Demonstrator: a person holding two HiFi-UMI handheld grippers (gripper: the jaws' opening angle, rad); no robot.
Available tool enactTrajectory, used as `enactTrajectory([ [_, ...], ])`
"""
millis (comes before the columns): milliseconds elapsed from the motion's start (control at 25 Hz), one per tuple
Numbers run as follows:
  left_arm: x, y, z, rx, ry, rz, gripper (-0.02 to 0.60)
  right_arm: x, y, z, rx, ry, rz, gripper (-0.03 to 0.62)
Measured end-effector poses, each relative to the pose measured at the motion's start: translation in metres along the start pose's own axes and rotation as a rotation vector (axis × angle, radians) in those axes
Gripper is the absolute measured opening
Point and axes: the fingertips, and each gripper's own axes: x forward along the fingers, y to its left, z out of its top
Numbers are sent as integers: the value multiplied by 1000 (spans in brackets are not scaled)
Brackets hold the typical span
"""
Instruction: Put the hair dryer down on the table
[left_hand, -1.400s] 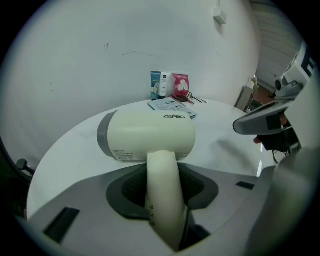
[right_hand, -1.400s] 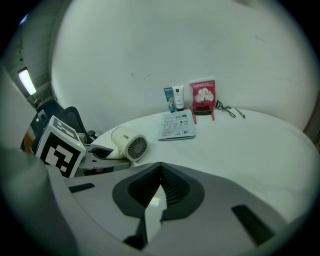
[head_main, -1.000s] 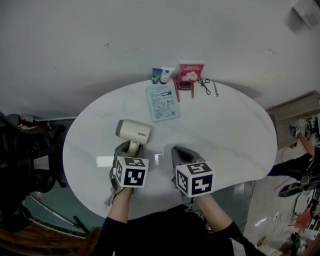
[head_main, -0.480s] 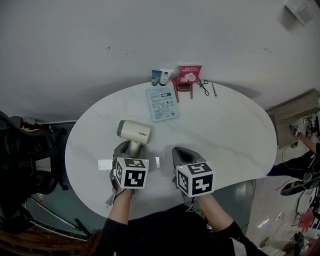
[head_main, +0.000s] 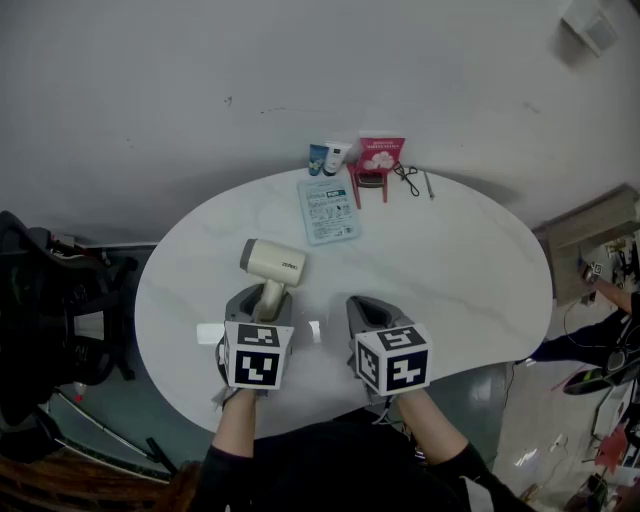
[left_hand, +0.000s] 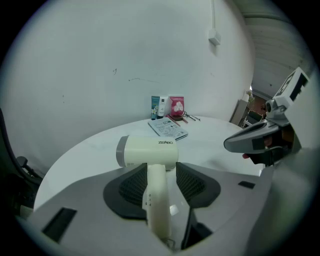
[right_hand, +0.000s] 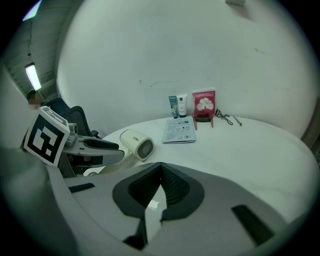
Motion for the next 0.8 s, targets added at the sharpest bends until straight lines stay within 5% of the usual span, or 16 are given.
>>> enactTrajectory([
  [480, -43, 8, 5, -124, -102, -13, 17, -11, 10, 3, -43, -24, 26, 2],
  [800, -66, 17, 2, -233, -150, -25, 9, -19, 17, 8, -71, -54, 58, 2],
])
